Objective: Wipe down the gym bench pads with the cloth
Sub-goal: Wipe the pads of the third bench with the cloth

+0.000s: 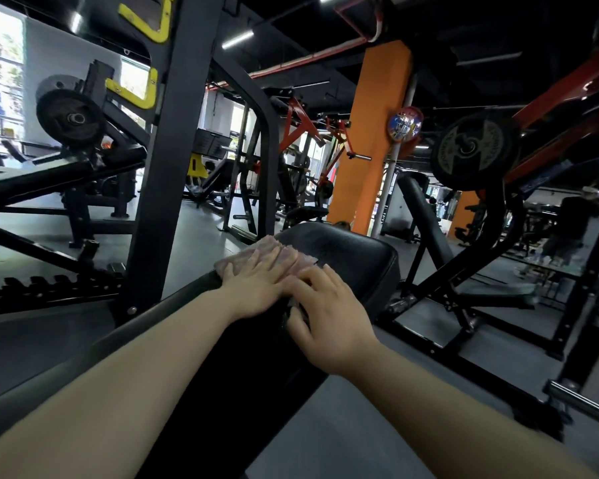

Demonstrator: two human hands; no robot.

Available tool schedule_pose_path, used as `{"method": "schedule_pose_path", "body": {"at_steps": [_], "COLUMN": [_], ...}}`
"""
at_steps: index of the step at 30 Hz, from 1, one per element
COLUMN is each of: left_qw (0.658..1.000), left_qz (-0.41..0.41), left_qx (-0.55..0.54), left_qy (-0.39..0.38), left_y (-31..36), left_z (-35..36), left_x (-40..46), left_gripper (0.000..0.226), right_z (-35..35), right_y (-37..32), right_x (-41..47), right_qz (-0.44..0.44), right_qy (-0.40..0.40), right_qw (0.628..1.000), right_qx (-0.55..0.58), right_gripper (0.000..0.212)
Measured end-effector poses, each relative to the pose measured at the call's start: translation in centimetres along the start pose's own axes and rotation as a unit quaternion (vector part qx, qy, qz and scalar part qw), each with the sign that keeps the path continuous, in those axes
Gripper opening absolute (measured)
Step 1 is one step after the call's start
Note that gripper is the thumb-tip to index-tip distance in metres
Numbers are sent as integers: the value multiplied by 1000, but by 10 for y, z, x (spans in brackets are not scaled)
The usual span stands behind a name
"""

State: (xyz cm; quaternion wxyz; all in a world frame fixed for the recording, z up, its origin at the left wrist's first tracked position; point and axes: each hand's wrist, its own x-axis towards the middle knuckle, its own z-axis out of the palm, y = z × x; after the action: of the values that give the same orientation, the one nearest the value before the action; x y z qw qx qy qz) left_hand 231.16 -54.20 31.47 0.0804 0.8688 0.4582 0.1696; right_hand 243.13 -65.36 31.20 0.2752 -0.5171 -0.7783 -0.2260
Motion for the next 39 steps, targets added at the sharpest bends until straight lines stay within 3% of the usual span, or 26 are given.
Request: {"method": "schedule_pose_path", "body": {"at_steps": [4, 8, 11, 14, 16, 17, 19, 21, 23, 27, 33, 39], "left_qw": [999, 995, 989, 970, 931, 925, 938, 956, 960, 958, 966, 973], "left_qz": [21, 94, 143, 193, 194, 175, 112, 58, 35, 44, 31, 21], "left_qx": [19, 40, 25, -139, -277, -283, -217, -141, -100, -69, -36, -8], "left_qy": [-21, -9, 0, 49, 134, 182, 245, 253, 259, 276, 255, 230], "left_y": [25, 53, 54, 42, 24, 11, -16, -37, -45, -45, -48, -48], "left_z": [3, 17, 22, 16, 10, 9, 11, 15, 21, 30, 32, 31], "left_x": [-48, -92, -105, -106, -106, -103, -93, -86, -82, -80, -78, -79], "left_gripper": [56, 62, 56, 49, 40, 34, 32, 41, 56, 62, 76, 85], "right_z": [-7, -23, -27, -33, -38, -39, -38, -34, -27, -15, 25, 42], "right_y": [2, 2, 5, 3, -3, -8, -17, -26, -26, -17, 12, 12], "right_x": [-1, -5, -10, -16, -21, -23, -26, -23, -14, 21, 97, 118], "right_qz": [3, 36, 18, 0, -31, -54, -72, -38, -7, -7, -35, 32], "right_qy": [-9, -6, 13, 9, -24, -45, -132, -256, -319, -357, -401, -385], "right_qw": [999, 991, 997, 999, 999, 997, 989, 963, 938, 916, 887, 900], "right_qx": [39, 130, 81, 38, 35, 31, -6, -79, -135, -181, -227, -200], "right_gripper": [34, 38, 35, 36, 42, 45, 58, 73, 72, 58, 57, 53]}}
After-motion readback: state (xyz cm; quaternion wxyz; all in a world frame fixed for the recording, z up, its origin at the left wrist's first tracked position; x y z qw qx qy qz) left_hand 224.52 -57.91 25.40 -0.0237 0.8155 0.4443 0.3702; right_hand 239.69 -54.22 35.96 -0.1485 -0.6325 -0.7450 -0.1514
